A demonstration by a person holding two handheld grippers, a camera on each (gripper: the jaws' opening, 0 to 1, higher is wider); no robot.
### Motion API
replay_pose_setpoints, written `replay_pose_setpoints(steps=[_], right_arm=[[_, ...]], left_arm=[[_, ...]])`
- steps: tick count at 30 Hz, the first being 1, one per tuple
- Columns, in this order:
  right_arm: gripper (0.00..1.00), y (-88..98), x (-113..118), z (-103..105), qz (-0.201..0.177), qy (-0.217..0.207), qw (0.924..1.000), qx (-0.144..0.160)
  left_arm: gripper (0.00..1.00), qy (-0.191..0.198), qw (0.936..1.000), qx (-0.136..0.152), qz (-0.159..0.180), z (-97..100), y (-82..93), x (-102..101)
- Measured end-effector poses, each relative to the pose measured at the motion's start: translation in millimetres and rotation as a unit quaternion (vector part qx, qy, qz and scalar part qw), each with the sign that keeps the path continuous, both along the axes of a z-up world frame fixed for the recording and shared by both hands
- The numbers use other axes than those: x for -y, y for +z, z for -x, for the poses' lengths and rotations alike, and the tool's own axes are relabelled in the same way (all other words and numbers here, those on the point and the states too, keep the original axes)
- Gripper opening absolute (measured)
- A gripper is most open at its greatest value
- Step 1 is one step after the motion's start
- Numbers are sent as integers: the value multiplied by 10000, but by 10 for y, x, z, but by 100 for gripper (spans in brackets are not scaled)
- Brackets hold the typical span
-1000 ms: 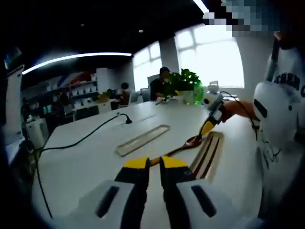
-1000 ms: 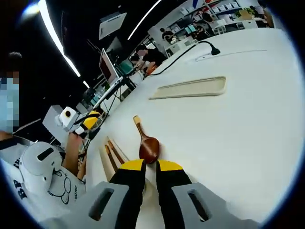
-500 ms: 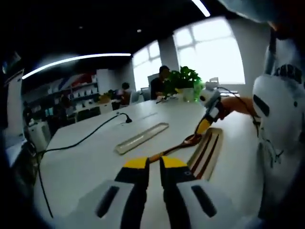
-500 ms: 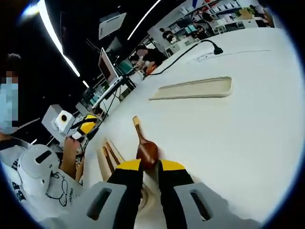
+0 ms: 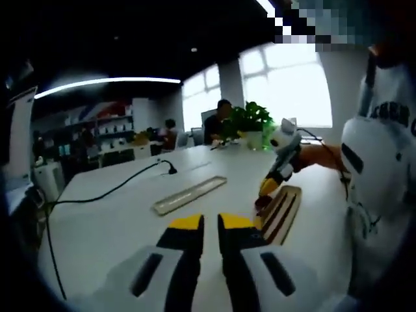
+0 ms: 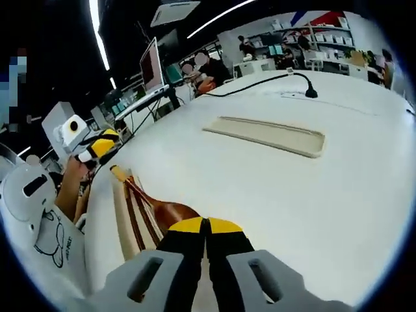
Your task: Arrange the utensils inside the cutlery case until each visible utensil rests in its matching compartment.
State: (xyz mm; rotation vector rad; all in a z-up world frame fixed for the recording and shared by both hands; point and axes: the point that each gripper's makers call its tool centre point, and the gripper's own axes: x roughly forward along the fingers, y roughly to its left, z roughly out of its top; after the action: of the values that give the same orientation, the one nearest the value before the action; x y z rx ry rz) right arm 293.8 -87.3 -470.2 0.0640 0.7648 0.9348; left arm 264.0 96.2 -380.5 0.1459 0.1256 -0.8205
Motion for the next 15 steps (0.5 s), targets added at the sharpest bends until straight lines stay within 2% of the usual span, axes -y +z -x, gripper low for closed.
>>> replay_pose_setpoints(steps=[1,4,8,15], right_arm=[[0,-8,-2,-11,-23,4,10000,64],[0,-13,-17,-22,-231,-94,9997,-52],[0,8,20,-47,-308,-160,9994,-31],[0,39,43,-81,-422,-218,9989,-28]], left_arm=[[8,-35,10000,13,-51,1,-7,15],[8,-103,9999,6,-86,7,-21,43],[8,-175,9998,-27,-136,31,-68,80],[9,-390,9978,-120,-531,-9,-192,160]])
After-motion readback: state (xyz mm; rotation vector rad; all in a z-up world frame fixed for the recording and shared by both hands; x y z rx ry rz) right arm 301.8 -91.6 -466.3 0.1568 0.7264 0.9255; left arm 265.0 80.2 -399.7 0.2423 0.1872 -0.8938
